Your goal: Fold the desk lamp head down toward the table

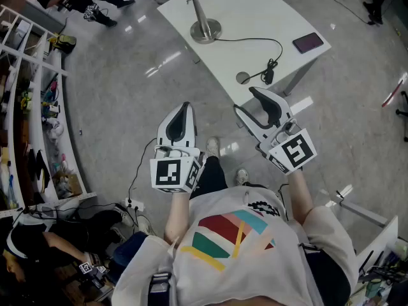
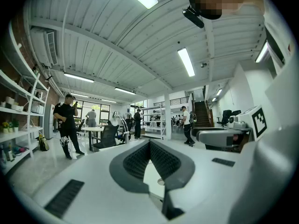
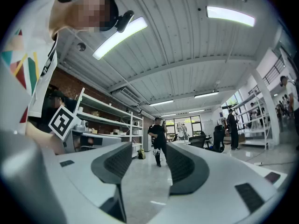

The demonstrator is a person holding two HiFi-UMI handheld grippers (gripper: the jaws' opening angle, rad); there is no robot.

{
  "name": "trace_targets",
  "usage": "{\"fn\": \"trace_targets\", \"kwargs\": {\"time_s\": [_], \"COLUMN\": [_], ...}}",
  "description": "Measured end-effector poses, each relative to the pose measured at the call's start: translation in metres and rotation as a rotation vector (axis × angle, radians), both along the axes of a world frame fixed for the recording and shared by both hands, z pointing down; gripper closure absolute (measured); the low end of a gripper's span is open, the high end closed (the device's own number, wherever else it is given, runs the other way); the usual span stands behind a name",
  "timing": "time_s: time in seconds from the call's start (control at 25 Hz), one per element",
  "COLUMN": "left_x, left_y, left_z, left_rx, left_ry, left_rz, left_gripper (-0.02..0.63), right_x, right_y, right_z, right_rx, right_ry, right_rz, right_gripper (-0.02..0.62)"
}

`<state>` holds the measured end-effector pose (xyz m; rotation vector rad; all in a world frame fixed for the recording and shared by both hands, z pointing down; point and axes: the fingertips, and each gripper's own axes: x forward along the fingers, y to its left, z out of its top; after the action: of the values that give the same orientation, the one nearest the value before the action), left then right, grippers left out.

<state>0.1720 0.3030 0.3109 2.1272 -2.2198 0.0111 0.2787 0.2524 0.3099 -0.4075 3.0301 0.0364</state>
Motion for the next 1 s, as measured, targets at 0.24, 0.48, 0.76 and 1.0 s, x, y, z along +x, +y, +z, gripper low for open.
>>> {"fn": "trace_targets", "kwargs": {"time_s": [0.24, 0.48, 0.76, 1.0], "left_x": [-0.066, -0.167, -0.264, -0.28], "left_y": [-0.062, -0.135, -0.228, -0.313], "left_z": [-0.001, -0.025, -0.033, -0.048], "left_rx": [0.048, 0.132, 0.185, 0.192], "left_ry": [-0.004, -0.061, -0.144, -0.143], "left_rz": [0.035, 0.04, 0.201, 0.294], "left_gripper": [0.561, 0.56, 0.469, 0.46], "right_x": [-0.072, -0.157, -0.259, -0.272], "right_y": [-0.045, -0.13, -0.225, -0.293], "right_z": [-0.017, -0.025, -0.015, -0.022], "right_rx": [0.072, -0.02, -0.14, -0.161], "right_ry": [-0.033, -0.075, -0.084, -0.029], "right_rz": [-0.054, 0.018, 0.147, 0.185], "right_gripper": [0.354, 0.354, 0.354, 0.354]}}
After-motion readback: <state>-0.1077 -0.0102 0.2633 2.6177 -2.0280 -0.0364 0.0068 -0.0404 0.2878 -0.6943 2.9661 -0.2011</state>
